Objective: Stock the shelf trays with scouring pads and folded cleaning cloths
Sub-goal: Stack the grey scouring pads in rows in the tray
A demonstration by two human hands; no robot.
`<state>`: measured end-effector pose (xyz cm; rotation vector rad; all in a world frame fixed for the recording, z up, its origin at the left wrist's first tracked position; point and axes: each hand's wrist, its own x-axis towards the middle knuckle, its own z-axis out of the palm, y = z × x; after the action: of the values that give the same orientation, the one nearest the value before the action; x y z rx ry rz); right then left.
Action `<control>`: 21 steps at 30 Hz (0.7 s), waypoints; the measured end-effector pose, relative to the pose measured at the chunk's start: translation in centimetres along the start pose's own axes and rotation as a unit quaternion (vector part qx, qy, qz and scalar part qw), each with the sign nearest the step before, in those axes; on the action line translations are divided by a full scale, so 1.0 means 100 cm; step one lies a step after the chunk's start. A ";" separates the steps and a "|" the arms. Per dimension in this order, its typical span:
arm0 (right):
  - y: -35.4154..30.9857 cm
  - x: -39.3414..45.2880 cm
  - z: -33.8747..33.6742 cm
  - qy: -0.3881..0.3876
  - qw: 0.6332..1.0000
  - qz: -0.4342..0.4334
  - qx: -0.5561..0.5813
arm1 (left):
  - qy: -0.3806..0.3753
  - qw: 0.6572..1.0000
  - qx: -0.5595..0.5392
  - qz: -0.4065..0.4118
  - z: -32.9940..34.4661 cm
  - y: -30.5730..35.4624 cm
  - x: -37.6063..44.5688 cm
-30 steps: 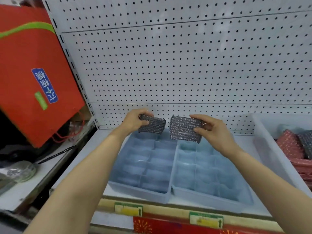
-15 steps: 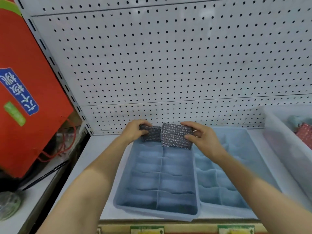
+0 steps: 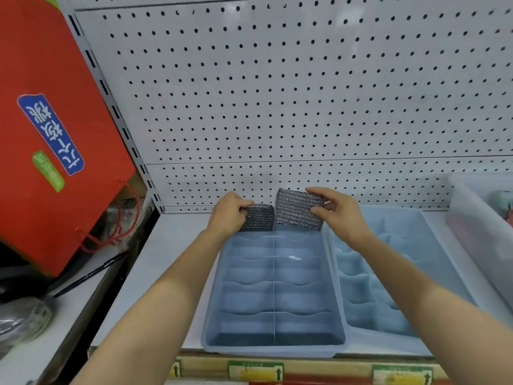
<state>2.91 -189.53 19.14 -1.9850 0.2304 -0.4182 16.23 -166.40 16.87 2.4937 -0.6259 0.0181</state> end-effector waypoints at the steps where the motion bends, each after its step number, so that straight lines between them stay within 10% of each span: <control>1: -0.002 0.000 0.002 -0.002 1.000 0.000 0.003 | 0.001 1.000 0.004 -0.008 0.004 -0.001 0.000; 8: -0.014 0.002 0.054 -0.026 0.999 -0.009 -0.021 | -0.057 0.998 -0.004 0.012 -0.003 -0.006 0.006; 16: -0.009 0.014 0.098 -0.038 0.992 -0.040 -0.114 | -0.078 0.912 -0.387 -0.111 -0.032 -0.003 -0.006; 21: 0.000 0.011 0.108 -0.027 0.979 -0.065 -0.194 | -0.086 0.995 -0.028 0.047 -0.014 -0.007 -0.014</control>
<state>8.16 -180.94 15.14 -2.4005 0.1557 -0.4254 15.45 -164.53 17.42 2.4271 -0.8030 -0.1776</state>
